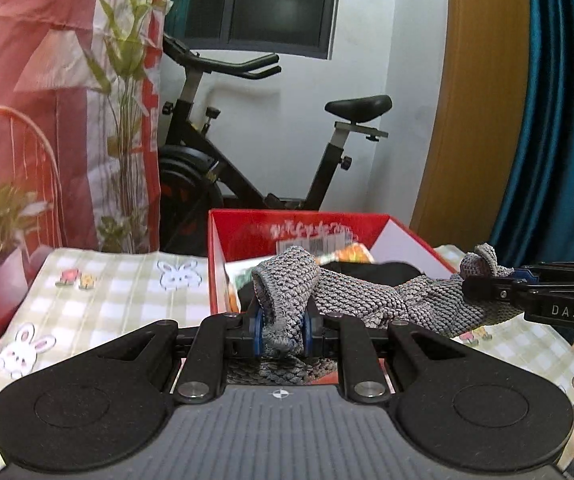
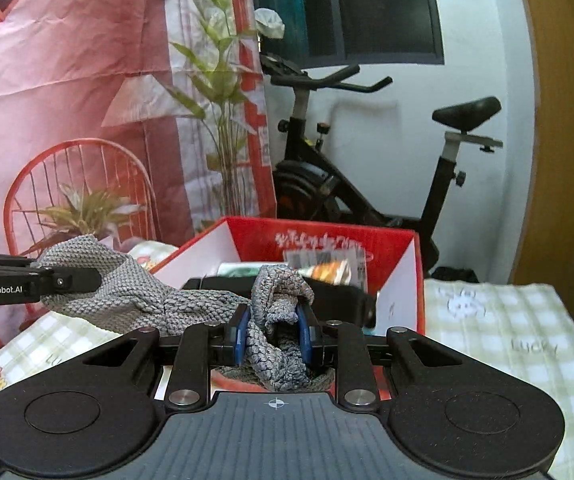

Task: Organize soft objects
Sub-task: 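Lift the grey towel with both grippers and carry it over the box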

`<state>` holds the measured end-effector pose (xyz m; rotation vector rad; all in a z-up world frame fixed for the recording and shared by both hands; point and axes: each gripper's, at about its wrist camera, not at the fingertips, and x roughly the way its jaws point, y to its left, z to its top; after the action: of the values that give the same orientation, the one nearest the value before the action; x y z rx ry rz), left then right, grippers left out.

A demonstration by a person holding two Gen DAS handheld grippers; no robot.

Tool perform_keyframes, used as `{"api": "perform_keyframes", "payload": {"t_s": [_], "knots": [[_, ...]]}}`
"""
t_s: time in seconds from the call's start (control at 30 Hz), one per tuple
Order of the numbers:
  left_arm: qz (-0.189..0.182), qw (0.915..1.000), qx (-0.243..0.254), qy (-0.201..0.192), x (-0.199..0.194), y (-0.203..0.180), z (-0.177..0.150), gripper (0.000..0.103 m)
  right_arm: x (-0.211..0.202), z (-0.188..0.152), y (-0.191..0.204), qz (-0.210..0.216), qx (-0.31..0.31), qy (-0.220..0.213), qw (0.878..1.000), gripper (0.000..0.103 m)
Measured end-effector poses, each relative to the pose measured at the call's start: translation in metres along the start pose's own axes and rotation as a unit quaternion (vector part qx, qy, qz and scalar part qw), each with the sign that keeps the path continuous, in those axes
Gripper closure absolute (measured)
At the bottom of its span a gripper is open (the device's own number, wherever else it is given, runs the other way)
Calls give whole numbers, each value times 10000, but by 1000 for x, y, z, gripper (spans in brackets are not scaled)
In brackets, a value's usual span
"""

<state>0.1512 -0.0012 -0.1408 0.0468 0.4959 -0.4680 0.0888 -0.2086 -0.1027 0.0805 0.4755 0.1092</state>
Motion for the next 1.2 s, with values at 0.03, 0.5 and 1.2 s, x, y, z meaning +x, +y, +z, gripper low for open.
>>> {"api": "perform_keyframes", "payload": {"t_s": [0.03, 0.5, 1.2], "knots": [[2, 10000, -10, -7, 2, 0, 3, 84, 2, 3, -1, -4, -26, -9, 10000, 81], [-120, 9998, -95, 88, 33, 8, 23, 84, 35, 31, -19, -21, -233, 49, 9997, 81], [-155, 9996, -229, 99, 137, 28, 67, 84, 124, 71, -60, -280, -564, 73, 9980, 82]]}}
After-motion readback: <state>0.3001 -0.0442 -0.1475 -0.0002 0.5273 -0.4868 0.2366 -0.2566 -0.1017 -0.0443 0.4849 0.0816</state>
